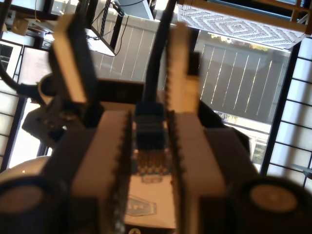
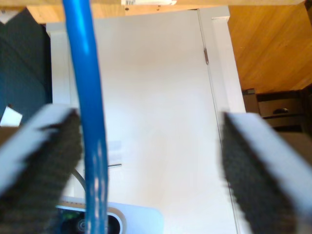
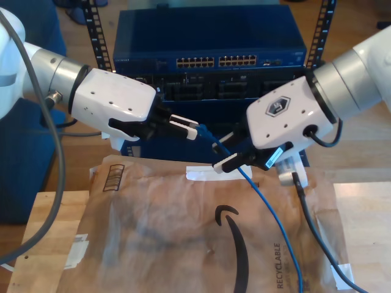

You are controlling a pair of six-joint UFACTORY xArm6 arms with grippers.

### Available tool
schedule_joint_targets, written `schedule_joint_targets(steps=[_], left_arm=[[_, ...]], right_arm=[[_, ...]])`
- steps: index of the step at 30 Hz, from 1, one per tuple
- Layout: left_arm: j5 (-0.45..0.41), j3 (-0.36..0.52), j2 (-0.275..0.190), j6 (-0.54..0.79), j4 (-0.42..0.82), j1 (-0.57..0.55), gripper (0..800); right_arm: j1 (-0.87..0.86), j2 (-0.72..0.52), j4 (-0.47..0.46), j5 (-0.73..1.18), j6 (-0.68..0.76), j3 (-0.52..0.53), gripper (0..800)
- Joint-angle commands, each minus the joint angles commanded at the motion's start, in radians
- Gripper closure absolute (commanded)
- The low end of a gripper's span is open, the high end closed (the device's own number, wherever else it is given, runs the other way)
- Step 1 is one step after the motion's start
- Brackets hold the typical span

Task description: Grab the cable and plug it in

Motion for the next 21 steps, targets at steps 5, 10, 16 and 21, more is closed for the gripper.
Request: schedule_joint_targets(steps=[5,10,16,21], left_arm=[[0.066,-0.011,0.008,-0.012,0.002,-0.002,784],[0.135,-0.011,0.023,-0.032,0.002,0.006,793],[0.285,-0.012,0.133,-0.186,-0.071,0.115,794],[0.377,-0.017,0.190,-0.236,-0.115,0.141,797]], right_arm=[[-0.002,-0.061,0.002,-0.063,0.000,0.029,4],[0.000,-0.167,-0.002,-0.064,0.000,0.040,4],[0.000,-0.374,0.000,-0.315,-0.041,0.144,4],[0.015,-0.414,0.000,-0.344,-0.112,0.160,4]])
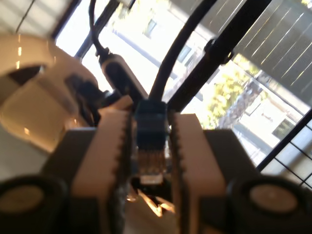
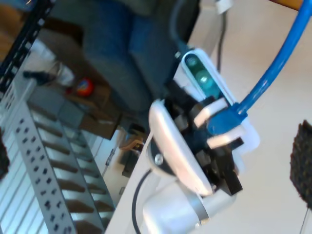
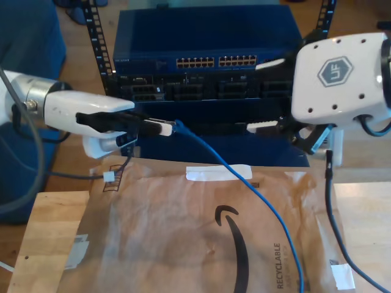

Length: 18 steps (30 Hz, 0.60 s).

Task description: Grab the cable and plug it in

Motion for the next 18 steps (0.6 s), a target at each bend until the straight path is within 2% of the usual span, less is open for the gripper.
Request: schedule_joint_targets(steps=[2,7,18], left_arm=[[0.011,0.000,0.003,-0.015,-0.002,0.000,797],[0.058,0.000,0.060,-0.084,-0.035,0.003,797],[0.133,-0.002,0.087,-0.094,-0.046,0.003,795]], right_arm=[[0.008,-0.002,0.002,-0.005,-0.018,0.006,4],[0.123,-0.015,0.006,-0.083,-0.126,0.040,4],[0.402,-0.018,-0.003,-0.354,-0.206,0.094,3]])
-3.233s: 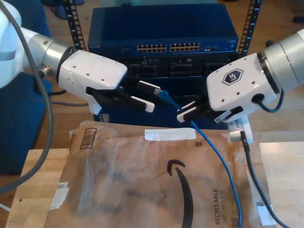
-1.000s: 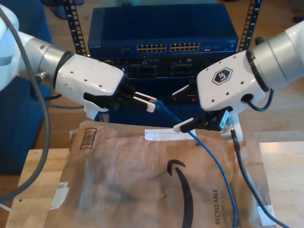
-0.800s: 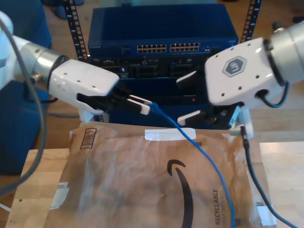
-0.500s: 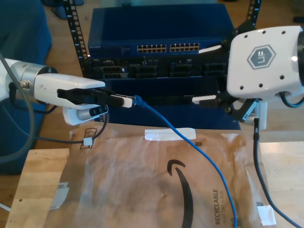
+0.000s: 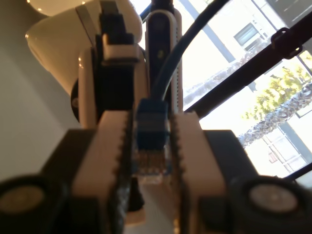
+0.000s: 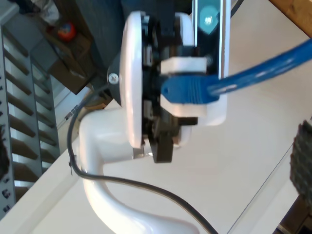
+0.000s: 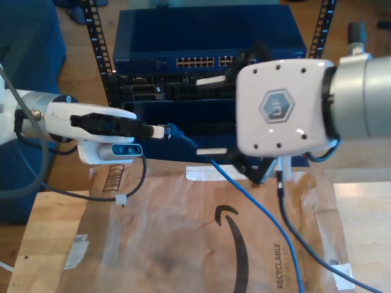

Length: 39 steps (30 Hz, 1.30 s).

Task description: Grab the cable and plug it in

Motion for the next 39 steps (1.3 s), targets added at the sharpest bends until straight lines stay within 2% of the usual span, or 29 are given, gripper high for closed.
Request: schedule_joint_targets(steps=[3,12,31,36,39], left_arm=[[0.028,0.002,0.014,-0.002,-0.052,0.012,795],[0.035,0.008,0.015,-0.005,-0.054,0.025,795],[0.055,0.006,0.014,-0.025,-0.054,0.025,791],[0.055,0.006,0.014,-0.025,-0.054,0.026,787],[0.055,0.006,0.014,-0.023,-0.054,0.026,787]], right_arm=[[0.021,0.000,0.003,-0.014,-0.021,0.017,3],[0.147,0.008,0.000,-0.163,-0.041,0.038,4],[0.193,0.038,-0.002,-0.322,-0.068,0.054,11],[0.199,0.038,0.000,-0.325,-0.068,0.057,103],[0.199,0.038,0.005,-0.334,-0.066,0.058,186]])
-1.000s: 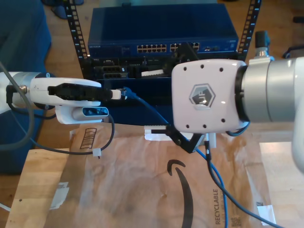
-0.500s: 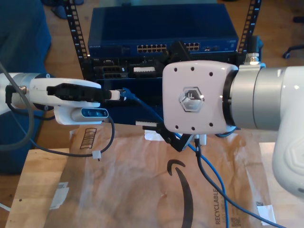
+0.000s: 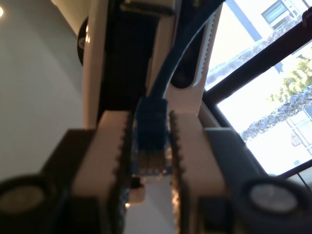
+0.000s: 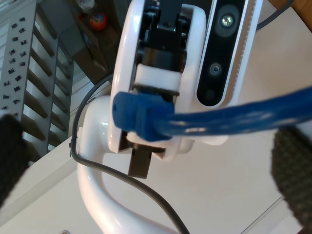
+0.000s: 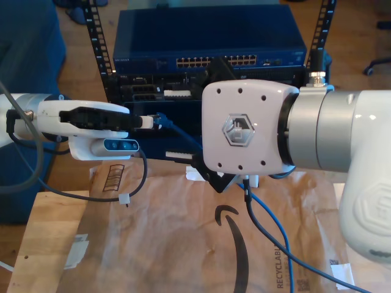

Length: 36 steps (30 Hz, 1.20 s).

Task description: Grab the cable and plug it in

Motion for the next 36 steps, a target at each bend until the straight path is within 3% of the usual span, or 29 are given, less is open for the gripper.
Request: schedule_joint_targets(steps=[3,16,20,36], left_arm=[[0.000,0.000,0.000,-0.002,0.000,0.000,786],[0.005,-0.003,-0.002,-0.002,0.002,0.000,785],[0.005,-0.005,-0.002,-0.008,0.002,0.000,784],[0.003,-0.003,0.000,-0.008,0.003,-0.003,779]], right_arm=[[0.018,0.000,0.000,-0.037,0.002,0.009,274],[0.032,0.021,0.000,-0.049,0.002,0.009,361],[0.032,0.021,0.002,-0.054,0.006,0.009,439],[0.032,0.020,0.003,-0.055,0.009,0.003,477]])
